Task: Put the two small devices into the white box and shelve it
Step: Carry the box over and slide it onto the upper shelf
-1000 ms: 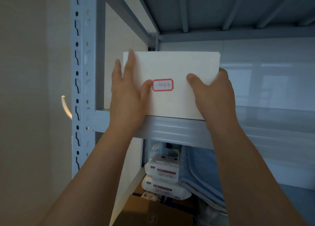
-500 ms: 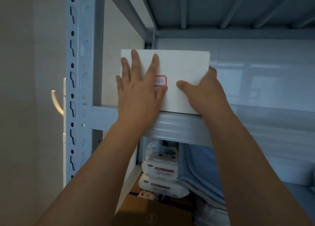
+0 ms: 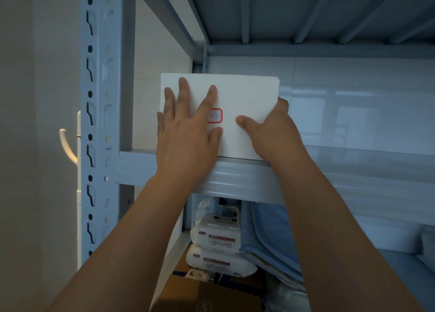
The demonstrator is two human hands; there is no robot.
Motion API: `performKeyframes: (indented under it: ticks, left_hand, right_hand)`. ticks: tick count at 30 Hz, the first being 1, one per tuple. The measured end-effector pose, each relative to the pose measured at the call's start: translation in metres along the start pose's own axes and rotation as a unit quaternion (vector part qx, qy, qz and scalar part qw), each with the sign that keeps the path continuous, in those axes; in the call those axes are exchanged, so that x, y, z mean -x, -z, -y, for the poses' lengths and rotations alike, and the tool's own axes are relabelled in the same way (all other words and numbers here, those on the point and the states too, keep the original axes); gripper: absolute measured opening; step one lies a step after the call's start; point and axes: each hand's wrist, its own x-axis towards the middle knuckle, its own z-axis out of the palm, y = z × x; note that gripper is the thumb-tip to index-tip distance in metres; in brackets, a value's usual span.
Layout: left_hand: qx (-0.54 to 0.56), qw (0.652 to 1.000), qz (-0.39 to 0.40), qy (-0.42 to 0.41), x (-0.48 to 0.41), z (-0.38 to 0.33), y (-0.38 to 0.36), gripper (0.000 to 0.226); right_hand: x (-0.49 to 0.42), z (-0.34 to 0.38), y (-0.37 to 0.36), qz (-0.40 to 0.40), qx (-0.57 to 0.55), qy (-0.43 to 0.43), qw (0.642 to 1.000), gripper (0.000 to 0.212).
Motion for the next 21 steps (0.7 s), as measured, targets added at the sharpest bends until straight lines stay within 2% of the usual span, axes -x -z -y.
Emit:
performKeyframes:
  ticks: [5, 12, 16, 21]
  left_hand:
    - [0.016, 1.0, 0.006, -0.001, 0.006, -0.004, 0.001, 0.069]
    - [0.041, 0.999, 0.01, 0.001, 0.018, -0.009, 0.001, 0.066]
    - [0.047, 0.999, 0.018, 0.003, 0.029, -0.012, 0.004, 0.054]
    - [0.123, 0.992, -0.031, -0.013, 0.046, -0.026, 0.013, 0.039]
  right_hand:
    - [0.006, 0.001, 0.001, 0.004, 0.026, -0.015, 1.0, 0.085]
    - [0.016, 0.002, 0.006, -0.019, 0.071, -0.008, 0.997, 0.07]
    - [0.025, 0.001, 0.005, -0.078, 0.118, 0.03, 0.989, 0.057]
    - [0.052, -0.002, 0.021, -0.134, 0.057, 0.121, 0.982, 0.037]
